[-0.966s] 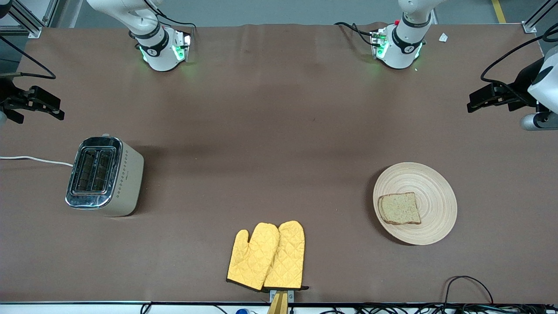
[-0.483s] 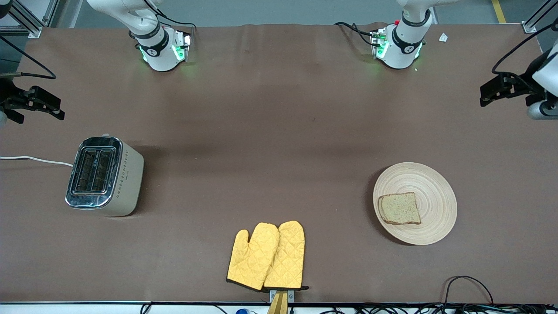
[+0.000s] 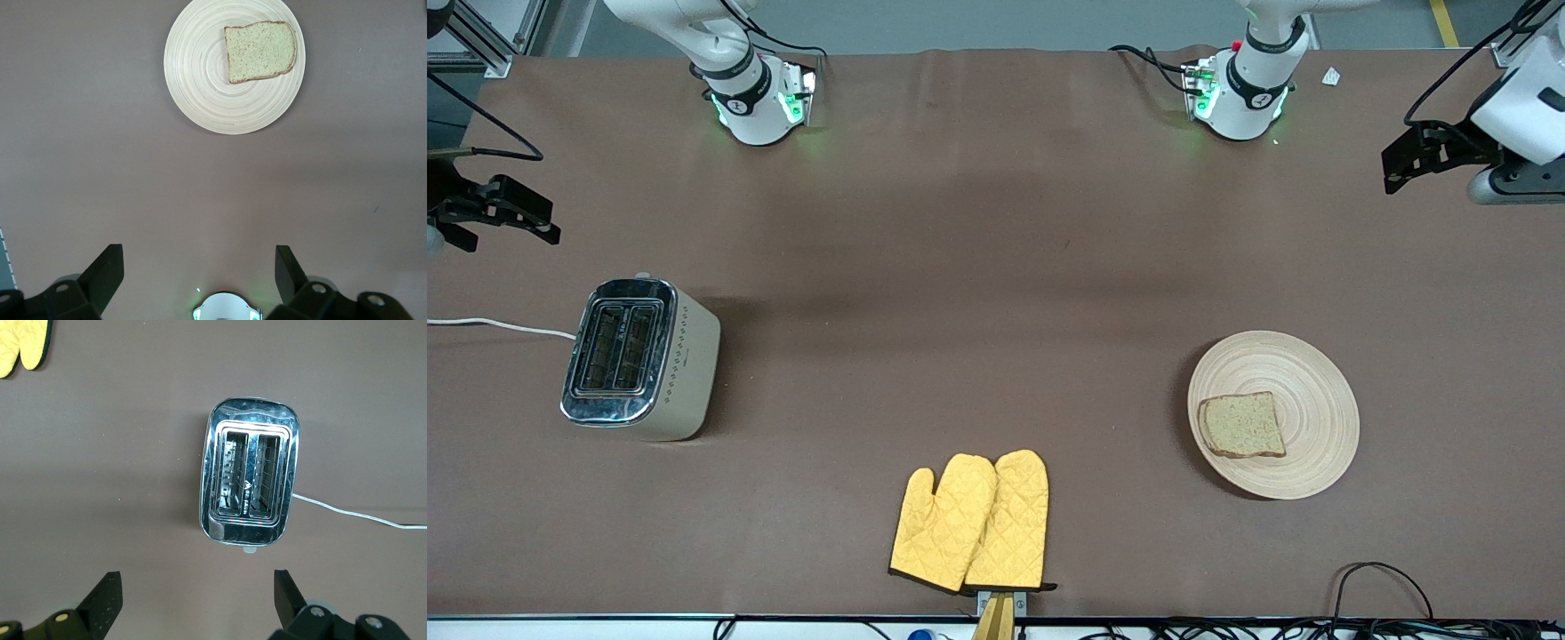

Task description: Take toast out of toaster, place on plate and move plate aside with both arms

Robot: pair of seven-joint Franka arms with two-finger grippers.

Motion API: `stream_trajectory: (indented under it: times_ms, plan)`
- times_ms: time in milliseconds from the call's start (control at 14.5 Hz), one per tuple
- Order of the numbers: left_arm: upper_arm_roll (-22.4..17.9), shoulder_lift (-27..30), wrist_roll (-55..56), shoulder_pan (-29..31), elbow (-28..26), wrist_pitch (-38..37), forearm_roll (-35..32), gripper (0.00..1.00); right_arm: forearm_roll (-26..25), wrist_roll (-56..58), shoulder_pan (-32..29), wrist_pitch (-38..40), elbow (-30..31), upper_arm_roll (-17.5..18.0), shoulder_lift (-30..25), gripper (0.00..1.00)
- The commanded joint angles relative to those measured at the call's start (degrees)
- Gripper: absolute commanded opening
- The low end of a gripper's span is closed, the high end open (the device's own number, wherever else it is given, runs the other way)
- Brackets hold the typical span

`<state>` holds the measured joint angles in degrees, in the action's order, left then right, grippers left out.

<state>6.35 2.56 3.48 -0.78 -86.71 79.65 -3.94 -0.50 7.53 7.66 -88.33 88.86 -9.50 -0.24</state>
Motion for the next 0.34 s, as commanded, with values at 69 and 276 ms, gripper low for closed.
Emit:
stream_trajectory:
  times_ms: [69,276]
  plan:
    - [-0.6,0.3,-0.7,-0.6,-0.5,1.1,0.6,1.00,-1.2,0.4,-0.5,0.5,-0.3,1.2,-0.4,1.00]
    - [-0.6,-1.2,-1.4,-0.9,1.3,1.1,0.8,1.00,-1.0,0.4,-0.7,0.6,-1.1,1.1,-0.2,1.00]
